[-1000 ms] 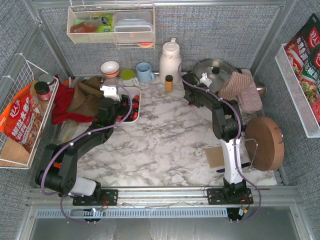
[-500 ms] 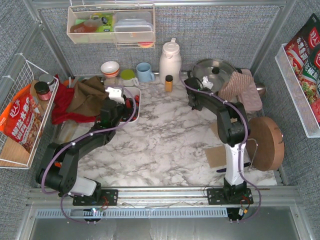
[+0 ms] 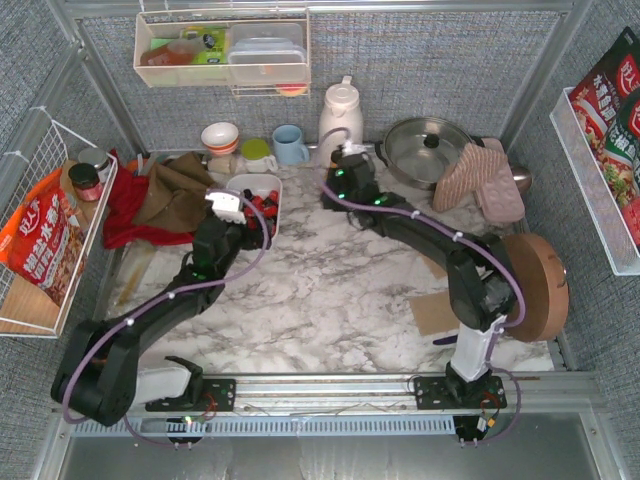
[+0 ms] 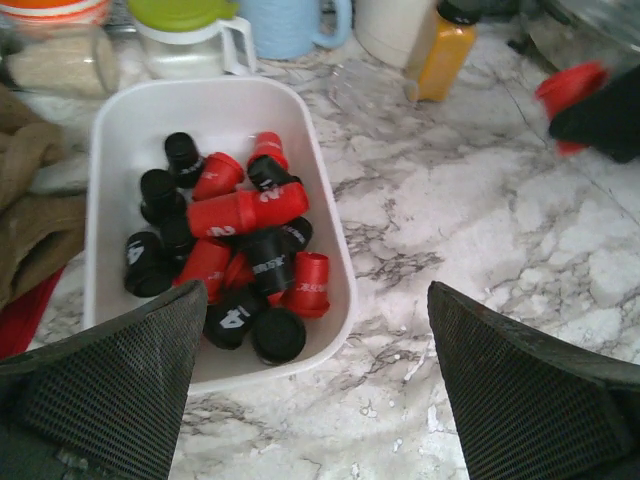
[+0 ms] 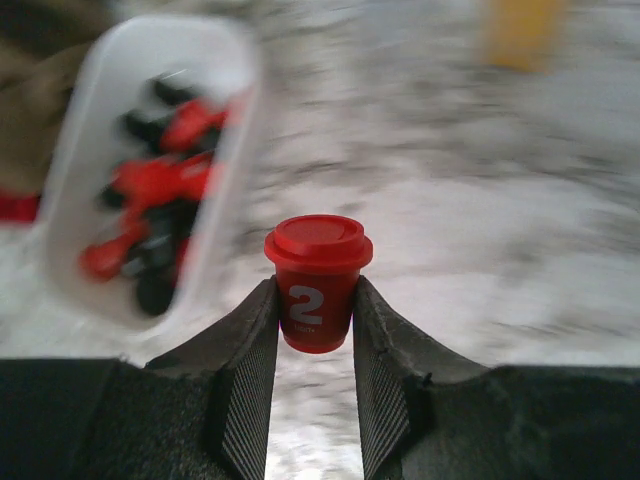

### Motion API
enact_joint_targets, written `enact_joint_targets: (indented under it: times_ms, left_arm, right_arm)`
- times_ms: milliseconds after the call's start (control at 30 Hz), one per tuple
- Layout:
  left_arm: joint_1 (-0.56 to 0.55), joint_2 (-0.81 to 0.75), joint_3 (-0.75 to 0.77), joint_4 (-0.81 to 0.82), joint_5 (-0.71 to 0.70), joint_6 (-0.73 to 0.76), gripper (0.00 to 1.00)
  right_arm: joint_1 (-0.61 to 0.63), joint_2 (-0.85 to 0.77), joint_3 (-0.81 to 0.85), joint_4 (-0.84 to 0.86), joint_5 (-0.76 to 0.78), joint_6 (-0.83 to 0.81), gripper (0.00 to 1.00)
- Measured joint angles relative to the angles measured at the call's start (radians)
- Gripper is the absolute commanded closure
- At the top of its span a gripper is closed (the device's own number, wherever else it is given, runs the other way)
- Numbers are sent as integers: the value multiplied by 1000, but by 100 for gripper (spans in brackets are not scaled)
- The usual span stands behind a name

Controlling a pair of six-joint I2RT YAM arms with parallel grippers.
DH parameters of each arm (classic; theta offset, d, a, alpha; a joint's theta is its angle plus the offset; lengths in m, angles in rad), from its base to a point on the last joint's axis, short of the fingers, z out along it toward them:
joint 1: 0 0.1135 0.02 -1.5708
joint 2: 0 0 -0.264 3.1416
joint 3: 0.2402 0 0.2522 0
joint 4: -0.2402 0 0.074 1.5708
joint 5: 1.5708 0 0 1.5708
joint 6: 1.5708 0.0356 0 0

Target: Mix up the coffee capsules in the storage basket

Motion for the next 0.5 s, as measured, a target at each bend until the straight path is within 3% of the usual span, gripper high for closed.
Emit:
enact_joint_targets:
  times_ms: [167, 300, 500]
  left_arm:
    - [3, -90, -77, -5, -47, -14, 1]
    - [2, -92, -122, 16, 84, 39, 1]
    - [-22, -101, -352, 315, 264, 185, 1]
  right_arm:
    - [131, 24, 8, 157, -127, -36, 78]
    - [154, -4, -19, 239, -140, -13, 78]
    - [188, -105, -103, 254, -210, -6, 77]
